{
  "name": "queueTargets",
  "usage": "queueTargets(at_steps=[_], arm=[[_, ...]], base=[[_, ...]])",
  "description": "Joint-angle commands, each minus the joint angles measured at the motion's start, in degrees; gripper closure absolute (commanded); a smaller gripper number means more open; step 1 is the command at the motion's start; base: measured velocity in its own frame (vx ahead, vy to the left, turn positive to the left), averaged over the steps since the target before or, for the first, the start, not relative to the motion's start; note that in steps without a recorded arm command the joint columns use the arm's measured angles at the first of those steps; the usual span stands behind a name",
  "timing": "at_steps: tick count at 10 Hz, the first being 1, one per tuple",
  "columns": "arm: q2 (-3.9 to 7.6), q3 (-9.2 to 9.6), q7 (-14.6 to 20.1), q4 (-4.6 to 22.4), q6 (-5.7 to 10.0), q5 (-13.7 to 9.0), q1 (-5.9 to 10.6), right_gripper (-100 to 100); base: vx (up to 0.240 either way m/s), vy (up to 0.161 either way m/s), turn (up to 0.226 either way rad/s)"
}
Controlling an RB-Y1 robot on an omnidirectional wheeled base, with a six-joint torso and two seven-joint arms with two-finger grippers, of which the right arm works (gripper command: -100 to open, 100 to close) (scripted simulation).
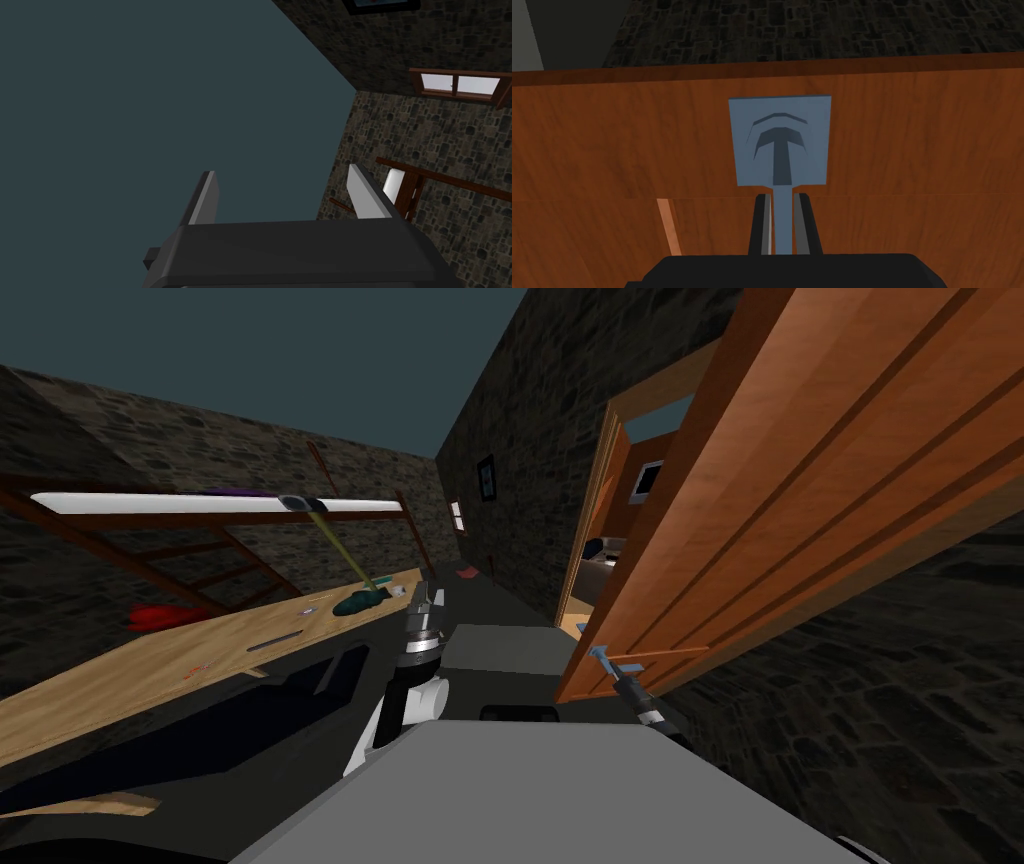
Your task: Pull the door open
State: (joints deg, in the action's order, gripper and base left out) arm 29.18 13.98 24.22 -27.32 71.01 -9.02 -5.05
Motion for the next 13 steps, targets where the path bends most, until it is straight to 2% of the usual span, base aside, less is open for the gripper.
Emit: queueTargets(at_steps=[1, 4, 5, 6, 7, 9, 13], arm=[[0.66, 0.81, 0.32, -0.8, 1.76, 0.17, -1.64, 100], [1.39, 1.72, 0.8, -0.59, 3.92, 0.38, -2.73, 100], [1.39, 1.72, 0.8, -0.59, 3.92, 0.38, -2.73, 100], [0.96, 2.0, 0.85, 0.11, 4.26, 0.6, -2.45, 100], [0.56, 2.31, 0.49, 0.38, 5.23, 0.85, -3.25, 100], [0.24, 2.5, 0.17, 0.85, 6.35, 1.02, -3.87, 100], [0.24, 2.5, 0.17, 0.85, 6.35, 1.02, -3.87, 100]], base=[[-0.16, -0.119, 0.136], [-0.156, -0.088, 0.081], [-0.089, -0.062, 0.02], [-0.036, -0.014, 0.005], [0.073, 0.081, 0.086], [0.087, 0.108, 0.042], [0.019, 0.024, 0.015]])
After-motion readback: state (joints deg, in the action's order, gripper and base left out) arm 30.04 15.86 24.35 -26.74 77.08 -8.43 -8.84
